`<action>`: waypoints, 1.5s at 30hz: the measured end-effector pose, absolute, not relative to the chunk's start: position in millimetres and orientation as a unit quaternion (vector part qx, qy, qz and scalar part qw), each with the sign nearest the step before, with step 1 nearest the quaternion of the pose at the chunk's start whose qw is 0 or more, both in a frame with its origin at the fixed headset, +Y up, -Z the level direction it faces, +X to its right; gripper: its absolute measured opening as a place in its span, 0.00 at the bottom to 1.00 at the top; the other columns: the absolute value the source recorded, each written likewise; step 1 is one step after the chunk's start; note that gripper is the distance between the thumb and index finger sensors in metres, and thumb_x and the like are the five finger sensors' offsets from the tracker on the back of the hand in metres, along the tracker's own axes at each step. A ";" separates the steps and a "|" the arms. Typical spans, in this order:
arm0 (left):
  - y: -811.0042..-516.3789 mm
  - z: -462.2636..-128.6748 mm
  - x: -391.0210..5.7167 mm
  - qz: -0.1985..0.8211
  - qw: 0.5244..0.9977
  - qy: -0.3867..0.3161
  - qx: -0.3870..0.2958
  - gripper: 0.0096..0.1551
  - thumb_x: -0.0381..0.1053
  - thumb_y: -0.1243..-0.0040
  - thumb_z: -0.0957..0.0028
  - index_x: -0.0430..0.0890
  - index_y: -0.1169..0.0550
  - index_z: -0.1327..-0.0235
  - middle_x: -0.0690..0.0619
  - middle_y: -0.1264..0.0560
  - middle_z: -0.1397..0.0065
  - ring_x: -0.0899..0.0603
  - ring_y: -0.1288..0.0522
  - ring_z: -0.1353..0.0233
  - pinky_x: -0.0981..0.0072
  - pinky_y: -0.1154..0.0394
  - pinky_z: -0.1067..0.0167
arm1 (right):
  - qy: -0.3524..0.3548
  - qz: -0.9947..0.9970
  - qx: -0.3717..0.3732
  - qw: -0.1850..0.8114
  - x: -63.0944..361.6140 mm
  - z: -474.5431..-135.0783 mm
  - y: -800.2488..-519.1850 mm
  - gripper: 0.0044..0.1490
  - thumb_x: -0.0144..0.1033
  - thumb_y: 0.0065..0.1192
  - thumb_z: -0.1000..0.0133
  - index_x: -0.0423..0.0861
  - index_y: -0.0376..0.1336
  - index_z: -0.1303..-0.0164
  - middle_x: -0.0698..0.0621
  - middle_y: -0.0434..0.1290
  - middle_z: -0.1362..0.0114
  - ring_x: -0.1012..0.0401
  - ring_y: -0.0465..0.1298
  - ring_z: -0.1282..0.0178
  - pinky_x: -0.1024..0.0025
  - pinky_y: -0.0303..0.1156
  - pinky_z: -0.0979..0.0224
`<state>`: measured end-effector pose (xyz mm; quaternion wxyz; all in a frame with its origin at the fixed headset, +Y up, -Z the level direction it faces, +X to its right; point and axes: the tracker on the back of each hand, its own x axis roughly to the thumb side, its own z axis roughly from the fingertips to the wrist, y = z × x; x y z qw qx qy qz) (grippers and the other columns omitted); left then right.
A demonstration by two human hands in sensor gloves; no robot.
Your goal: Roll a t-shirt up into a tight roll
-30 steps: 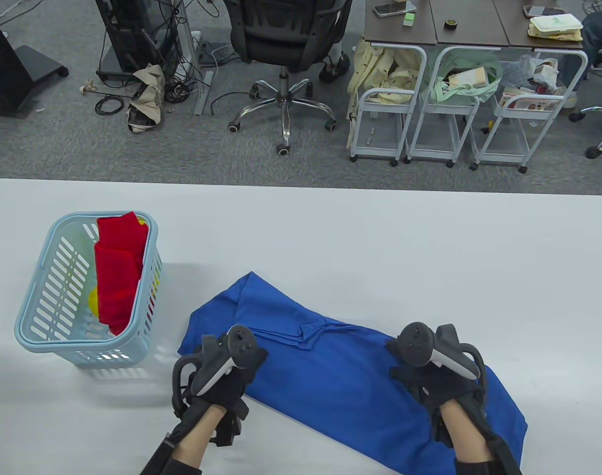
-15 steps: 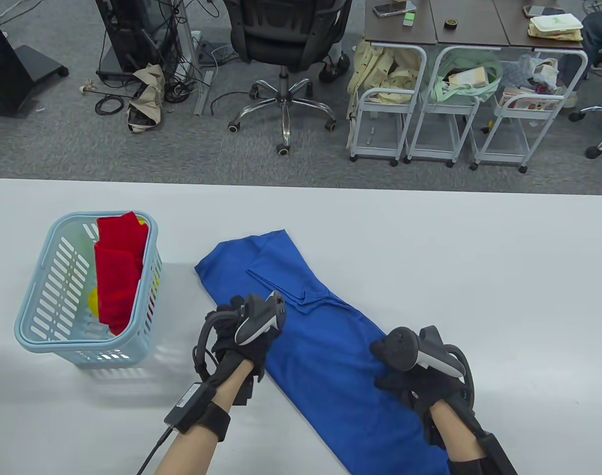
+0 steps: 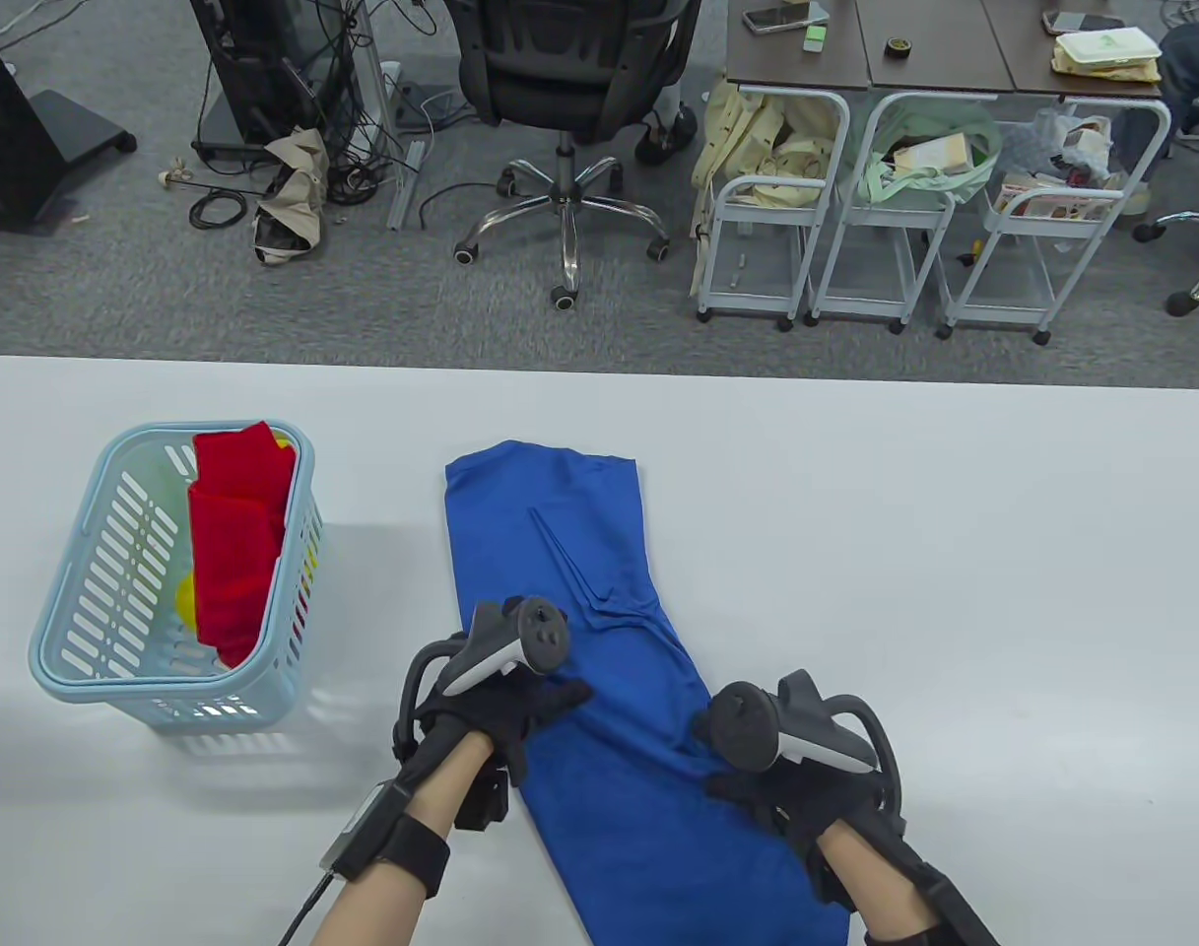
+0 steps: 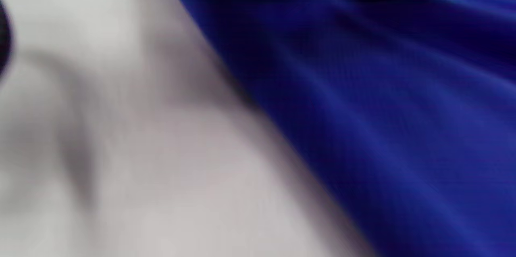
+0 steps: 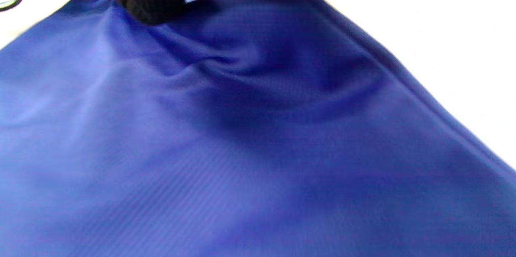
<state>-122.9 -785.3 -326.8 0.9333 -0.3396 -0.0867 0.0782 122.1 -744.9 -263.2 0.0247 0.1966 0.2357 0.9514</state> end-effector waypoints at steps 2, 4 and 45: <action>-797.4 -319.6 -120.5 -0.034 0.936 -0.095 -0.336 0.53 0.79 0.79 0.53 0.58 0.75 0.24 0.42 0.80 0.18 0.29 0.76 0.19 0.32 0.67 0.26 | 0.264 0.943 0.203 0.027 116.7 -265.7 -758.1 0.51 0.52 0.59 0.38 0.58 0.36 0.12 0.51 0.32 0.09 0.44 0.34 0.10 0.40 0.41 0.17; -798.2 -313.4 -117.7 -0.063 0.942 -0.104 -0.313 0.53 0.78 0.86 0.55 0.55 0.76 0.24 0.39 0.79 0.18 0.27 0.73 0.19 0.33 0.64 0.24 | 0.294 0.934 0.204 0.009 118.0 -265.6 -768.0 0.51 0.54 0.55 0.39 0.58 0.34 0.13 0.53 0.32 0.11 0.45 0.34 0.10 0.40 0.43 0.17; -796.6 -275.0 -109.8 -0.036 0.917 -0.180 -0.353 0.55 0.80 0.76 0.53 0.58 0.78 0.26 0.44 0.83 0.21 0.31 0.79 0.21 0.35 0.72 0.27 | 0.221 0.969 -0.108 -0.015 155.6 -390.1 -743.8 0.22 0.44 0.54 0.37 0.48 0.62 0.35 0.44 0.66 0.28 0.53 0.74 0.38 0.54 0.70 0.35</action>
